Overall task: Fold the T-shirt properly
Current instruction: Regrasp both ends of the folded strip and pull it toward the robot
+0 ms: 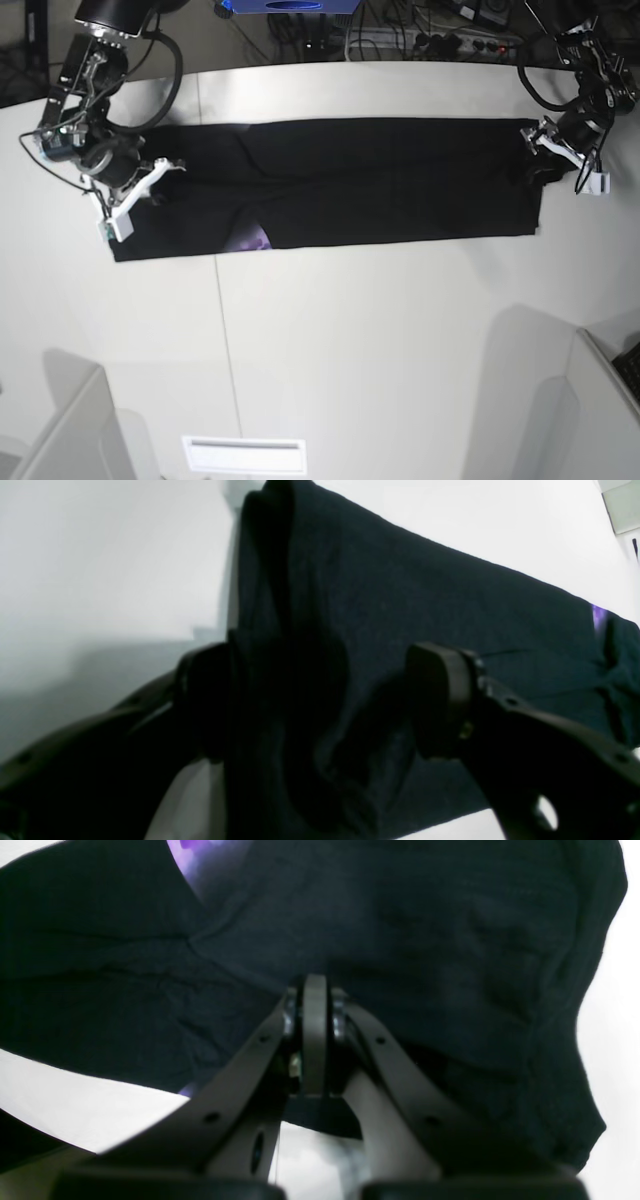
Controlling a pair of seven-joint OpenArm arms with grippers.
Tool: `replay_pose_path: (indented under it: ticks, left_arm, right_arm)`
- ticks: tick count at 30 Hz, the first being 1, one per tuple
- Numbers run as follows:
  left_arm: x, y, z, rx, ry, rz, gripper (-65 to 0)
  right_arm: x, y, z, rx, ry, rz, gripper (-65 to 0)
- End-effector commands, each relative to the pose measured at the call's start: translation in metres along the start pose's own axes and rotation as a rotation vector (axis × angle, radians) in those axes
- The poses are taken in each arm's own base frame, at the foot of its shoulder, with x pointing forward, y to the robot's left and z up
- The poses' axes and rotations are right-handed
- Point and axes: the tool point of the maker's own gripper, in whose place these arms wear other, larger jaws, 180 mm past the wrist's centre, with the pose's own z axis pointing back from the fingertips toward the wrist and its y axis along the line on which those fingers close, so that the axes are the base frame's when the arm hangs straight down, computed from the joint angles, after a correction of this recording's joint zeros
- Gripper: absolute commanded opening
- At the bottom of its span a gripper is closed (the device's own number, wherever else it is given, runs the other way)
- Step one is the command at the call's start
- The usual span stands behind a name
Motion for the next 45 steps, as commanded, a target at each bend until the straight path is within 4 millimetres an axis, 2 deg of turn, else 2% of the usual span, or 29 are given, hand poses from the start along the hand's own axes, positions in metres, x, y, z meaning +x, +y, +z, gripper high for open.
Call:
replay_pose_path:
  ticks: [1,2,4,11,17,19,22,27,30,33,37,40,45]
  left_arm:
    - [-0.021,0.014,0.002,0.070,0.112,-0.023,-15.5]
    - [-0.022,0.016,0.003,0.082,0.123,-0.033,-17.9]
    - [-0.025,0.017,0.003,0.086,0.132,-0.032,-27.0]
    - [-0.024,0.019,0.005,0.094,0.136,-0.040,-65.0]
    - [-0.018,0.024,0.008,0.107,0.124,-0.047,-65.0]
    - [-0.005,0.029,0.012,0.117,0.086,-0.066,-65.0]
    - [0.003,0.032,0.015,0.126,0.035,-0.073,-65.0]
    - [0.016,0.047,0.029,0.169,-0.003,-0.067,-65.0]
    - [0.020,0.048,0.037,0.185,-0.015,-0.088,-65.0]
    - [0.037,0.034,0.050,0.191,-0.045,-0.182,-65.0]
    - [0.049,0.010,0.060,0.189,-0.083,-0.268,-65.0]
    - [0.052,-0.007,0.066,0.199,-0.107,-0.294,-65.0]
    - [0.044,-0.054,0.063,0.123,-0.099,-0.388,-65.0]
  right_arm:
    - [0.015,0.001,0.005,0.004,-0.050,0.020,-65.0]
    - [0.015,0.001,0.005,0.005,-0.050,0.019,-65.0]
    - [0.015,0.001,0.005,0.005,-0.050,0.019,-65.0]
    - [0.013,0.001,0.007,0.001,-0.052,0.018,-65.0]
    - [0.017,0.005,0.016,-0.007,-0.076,0.042,-65.0]
    - [0.016,0.005,0.017,-0.008,-0.075,0.043,-65.0]
    - [0.011,0.005,0.017,-0.007,-0.064,0.039,-65.0]
    - [0.007,0.005,0.017,-0.007,-0.058,0.035,-65.0]
    - [0.007,0.005,0.017,-0.007,-0.058,0.035,-65.0]
    - [0.007,0.006,0.017,-0.006,-0.058,0.034,-65.0]
    - [0.006,0.012,0.014,0.009,-0.063,0.015,-65.0]
    - [0.007,0.013,0.013,0.011,-0.065,0.013,-65.0]
    - [0.009,0.014,0.013,0.012,-0.069,0.016,-65.0]
